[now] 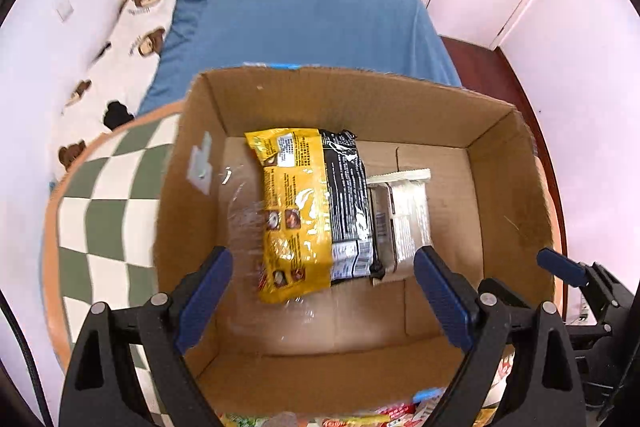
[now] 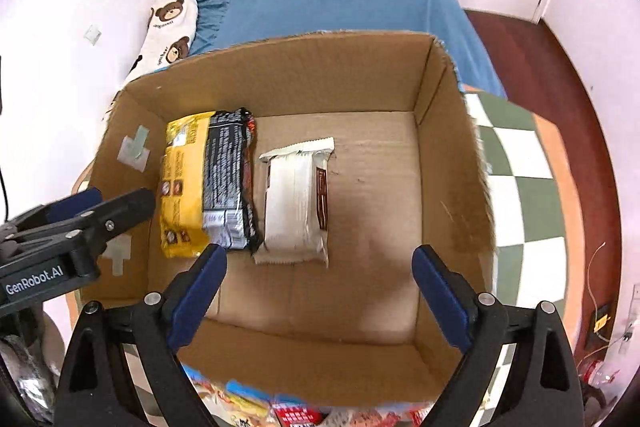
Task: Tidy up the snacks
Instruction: 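Grasp the orange packet with the left tool while the right tool grasps the cookie packet, then lower both packets into the cardboard box and open both tools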
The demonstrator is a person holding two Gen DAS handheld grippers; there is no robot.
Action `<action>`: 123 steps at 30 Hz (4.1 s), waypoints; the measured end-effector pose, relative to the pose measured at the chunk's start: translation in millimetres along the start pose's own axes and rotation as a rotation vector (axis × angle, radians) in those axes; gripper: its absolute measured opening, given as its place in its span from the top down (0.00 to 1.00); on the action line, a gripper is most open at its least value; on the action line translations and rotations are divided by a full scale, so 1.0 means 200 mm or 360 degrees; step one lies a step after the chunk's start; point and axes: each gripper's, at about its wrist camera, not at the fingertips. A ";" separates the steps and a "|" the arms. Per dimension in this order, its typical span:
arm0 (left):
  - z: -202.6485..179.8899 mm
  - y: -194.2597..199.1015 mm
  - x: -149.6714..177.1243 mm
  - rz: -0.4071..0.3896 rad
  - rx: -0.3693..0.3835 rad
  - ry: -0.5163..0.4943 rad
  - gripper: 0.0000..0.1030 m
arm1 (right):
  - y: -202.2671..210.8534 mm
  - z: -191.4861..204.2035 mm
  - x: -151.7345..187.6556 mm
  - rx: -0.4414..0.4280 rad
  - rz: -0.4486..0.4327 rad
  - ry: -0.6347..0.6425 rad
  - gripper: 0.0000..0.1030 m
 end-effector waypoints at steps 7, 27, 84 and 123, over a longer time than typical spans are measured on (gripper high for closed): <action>-0.01 0.28 0.16 -0.0233 0.0006 -0.0044 0.10 | 0.33 0.07 0.15 0.0057 -0.0213 0.0033 0.07; 0.13 0.34 0.59 -0.0255 0.0002 -0.0135 0.10 | 0.62 0.09 0.64 -0.0081 -0.0268 -0.0162 0.07; 0.54 -0.63 1.09 0.0499 -0.0187 0.0182 0.46 | -0.45 -0.12 1.06 0.0009 0.0495 -0.0014 0.11; 0.07 0.49 0.32 -0.0050 0.0121 0.0022 0.52 | 0.63 0.07 0.40 -0.0289 -0.0194 -0.0211 0.55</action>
Point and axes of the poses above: each gripper's, at about its wrist camera, not at the fingertips, and y roughly against the way its jaws point, z to its left, x to its underside, and after that the axes turned 8 degrees about y, right-handed
